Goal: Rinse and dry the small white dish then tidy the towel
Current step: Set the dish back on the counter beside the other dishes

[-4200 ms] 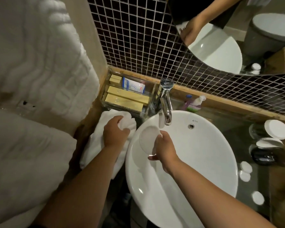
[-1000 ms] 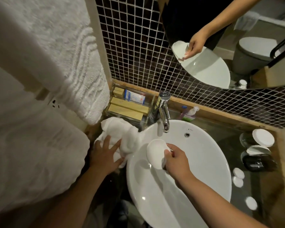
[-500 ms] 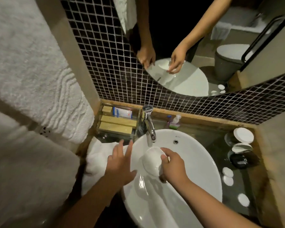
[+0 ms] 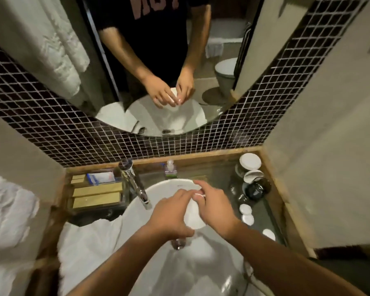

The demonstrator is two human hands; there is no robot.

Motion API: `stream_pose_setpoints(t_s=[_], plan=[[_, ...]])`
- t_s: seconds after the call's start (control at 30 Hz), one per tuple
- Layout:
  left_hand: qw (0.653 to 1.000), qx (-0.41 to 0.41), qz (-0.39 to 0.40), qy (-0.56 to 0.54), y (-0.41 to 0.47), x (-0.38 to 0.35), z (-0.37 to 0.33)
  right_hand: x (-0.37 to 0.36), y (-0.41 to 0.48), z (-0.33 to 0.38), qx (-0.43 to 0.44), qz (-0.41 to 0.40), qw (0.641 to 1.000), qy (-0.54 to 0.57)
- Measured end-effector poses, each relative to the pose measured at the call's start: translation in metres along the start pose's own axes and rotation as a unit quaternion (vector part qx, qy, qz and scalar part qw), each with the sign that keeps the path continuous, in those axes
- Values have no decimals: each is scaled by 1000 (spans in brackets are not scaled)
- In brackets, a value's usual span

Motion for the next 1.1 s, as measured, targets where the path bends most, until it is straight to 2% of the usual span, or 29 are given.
stream_pose_setpoints(t_s=[0.1,0.2,0.3,0.4,0.5,0.73,0.87,1.1], plan=[[999,22,-22,-8,19,3,-18,18,8,-13,-9,17,1000,18],[998,35,-51,-33,37,5,-29,29,9,-23,38,66,997,-16],[998,50,-47,-1,57,7,-35,37,4,-36,49,119,990,-62],[995,58,-18,73,73,2,-41,47,7,-49,81,114,976,-170],[994,86,-4,69,84,-5,-47,49,16,-58,100,113,955,-254],[996,62,9,63,107,-17,-49,43,45,-68,60,115,942,-308],[996,49,15,79,125,-13,-45,49,66,-79,71,103,942,-310],[990,68,41,113,157,-11,-55,58,89,-88,34,133,929,-345]])
Point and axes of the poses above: each hand's wrist, its own y-axis towards the middle knuckle, its own x-axis out of the back of the hand, z = x × y, the point moved 2 cm from there along y, towards the middle knuckle, and after that the axes turned 5 degrees about z, right-handed, at the moved point
